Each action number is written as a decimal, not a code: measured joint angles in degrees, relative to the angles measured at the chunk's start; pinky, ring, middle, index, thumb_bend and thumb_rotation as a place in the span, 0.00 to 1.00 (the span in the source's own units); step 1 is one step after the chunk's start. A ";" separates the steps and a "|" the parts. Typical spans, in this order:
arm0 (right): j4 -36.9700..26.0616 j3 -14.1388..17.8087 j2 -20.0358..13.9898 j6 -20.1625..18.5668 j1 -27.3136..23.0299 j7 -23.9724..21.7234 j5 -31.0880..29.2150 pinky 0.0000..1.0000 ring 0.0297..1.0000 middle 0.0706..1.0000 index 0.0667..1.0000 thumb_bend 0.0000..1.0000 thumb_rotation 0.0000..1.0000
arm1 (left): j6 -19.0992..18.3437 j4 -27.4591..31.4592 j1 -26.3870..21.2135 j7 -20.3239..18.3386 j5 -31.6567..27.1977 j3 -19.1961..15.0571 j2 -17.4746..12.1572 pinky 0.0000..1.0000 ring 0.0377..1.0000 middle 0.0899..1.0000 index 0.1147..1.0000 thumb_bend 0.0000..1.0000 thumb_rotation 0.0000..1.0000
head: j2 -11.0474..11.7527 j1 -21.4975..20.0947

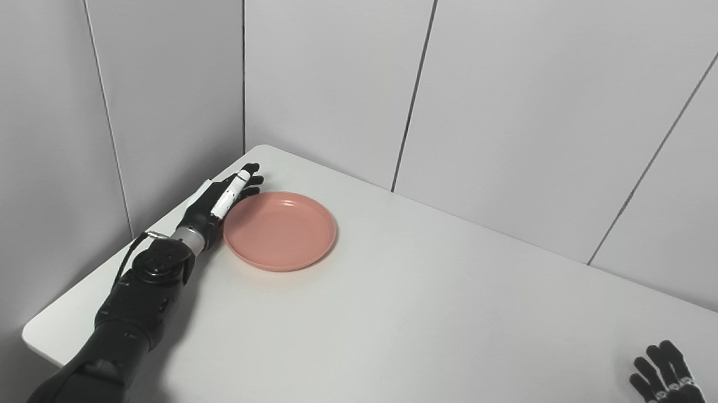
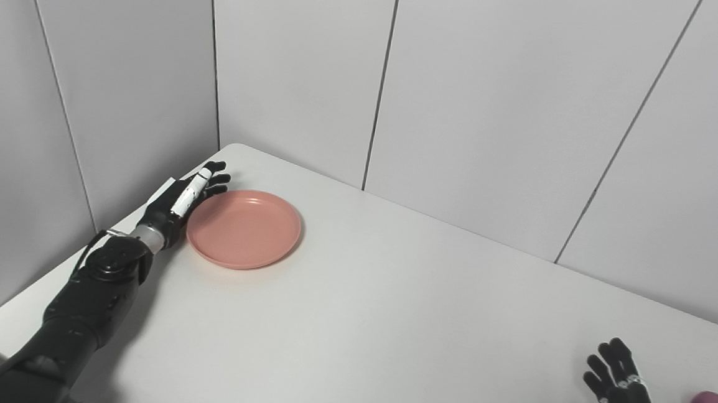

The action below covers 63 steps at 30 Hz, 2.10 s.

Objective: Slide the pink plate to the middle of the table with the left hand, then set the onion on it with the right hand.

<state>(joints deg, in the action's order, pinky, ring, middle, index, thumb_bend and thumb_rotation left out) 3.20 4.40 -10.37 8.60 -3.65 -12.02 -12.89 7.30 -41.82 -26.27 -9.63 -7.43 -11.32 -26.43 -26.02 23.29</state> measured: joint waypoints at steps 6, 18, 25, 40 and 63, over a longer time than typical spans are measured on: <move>-0.35 -0.07 0.05 -0.67 0.26 0.47 0.48 0.87 0.90 0.92 0.92 0.67 0.77 | -1.11 2.85 1.37 0.04 -0.06 0.31 0.90 0.92 0.90 0.89 0.90 0.53 1.00 | -0.26 -0.62; -0.35 -0.09 0.32 -0.69 0.21 1.47 1.60 0.89 0.91 0.93 0.93 0.68 0.77 | -4.58 7.21 2.17 0.81 -1.02 0.51 3.58 0.89 0.90 0.90 0.89 0.48 1.00 | -0.26 -1.31; -0.48 -0.14 0.79 -0.80 0.18 2.01 2.33 0.92 0.93 0.94 0.95 0.68 0.77 | -3.85 6.85 2.08 0.87 -0.91 1.78 3.96 0.89 0.89 0.89 0.88 0.53 1.00 | -0.52 -1.76; -0.66 -0.07 1.87 -2.16 -0.07 3.01 2.75 0.98 0.96 0.95 0.96 0.67 0.80 | -1.79 6.57 1.11 0.96 -0.91 5.14 8.24 0.89 0.89 0.88 0.87 0.55 1.00 | -1.14 -3.16; 0.26 -1.21 4.80 -1.69 -1.54 4.87 7.45 1.00 0.99 0.98 0.99 0.66 0.83 | -9.49 18.13 4.28 0.61 -1.02 9.86 13.77 0.95 0.94 0.93 0.93 0.53 1.00 | -5.09 -20.54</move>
<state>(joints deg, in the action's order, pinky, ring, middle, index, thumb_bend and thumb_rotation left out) 3.46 3.19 -5.57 6.91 -5.19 -7.15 -5.44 -2.19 -23.68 -21.99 -9.03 -8.45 -1.46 -12.66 -31.11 2.75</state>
